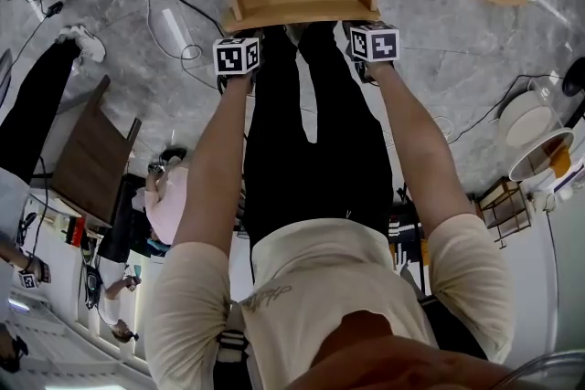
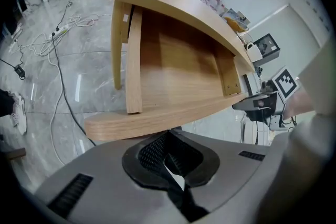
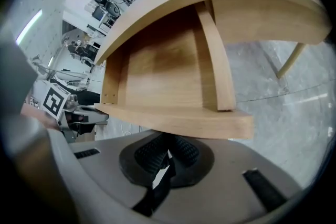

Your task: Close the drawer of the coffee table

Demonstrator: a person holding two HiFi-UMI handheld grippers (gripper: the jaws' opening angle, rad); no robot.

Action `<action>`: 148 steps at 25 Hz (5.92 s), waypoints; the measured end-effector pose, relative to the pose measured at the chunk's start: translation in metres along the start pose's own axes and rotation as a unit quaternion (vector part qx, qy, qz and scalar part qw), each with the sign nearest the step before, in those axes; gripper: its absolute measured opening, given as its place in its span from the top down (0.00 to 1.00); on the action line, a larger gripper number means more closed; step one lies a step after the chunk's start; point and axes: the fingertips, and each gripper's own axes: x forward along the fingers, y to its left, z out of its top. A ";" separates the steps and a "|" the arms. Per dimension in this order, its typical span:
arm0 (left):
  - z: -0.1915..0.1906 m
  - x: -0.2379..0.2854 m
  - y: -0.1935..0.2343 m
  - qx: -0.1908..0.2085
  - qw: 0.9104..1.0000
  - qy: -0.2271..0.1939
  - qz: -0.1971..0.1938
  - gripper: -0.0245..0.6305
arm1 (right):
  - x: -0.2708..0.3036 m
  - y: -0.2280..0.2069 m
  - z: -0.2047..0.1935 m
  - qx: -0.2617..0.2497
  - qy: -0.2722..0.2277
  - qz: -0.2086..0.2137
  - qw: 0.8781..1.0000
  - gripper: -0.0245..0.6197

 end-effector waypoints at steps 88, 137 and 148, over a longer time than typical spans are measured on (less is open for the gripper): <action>0.132 -0.026 0.004 -0.031 0.998 -0.052 -0.003 0.96 | -0.041 0.013 0.122 -0.032 -0.062 0.000 0.998 0.97; 0.085 -0.267 -0.132 0.113 0.989 -0.059 -0.072 0.96 | -0.258 0.125 0.025 -0.146 -0.044 -0.034 0.988 0.97; 0.054 -0.365 -0.163 0.157 0.976 -0.123 -0.087 0.96 | -0.346 0.178 0.011 -0.100 -0.170 -0.041 0.979 0.97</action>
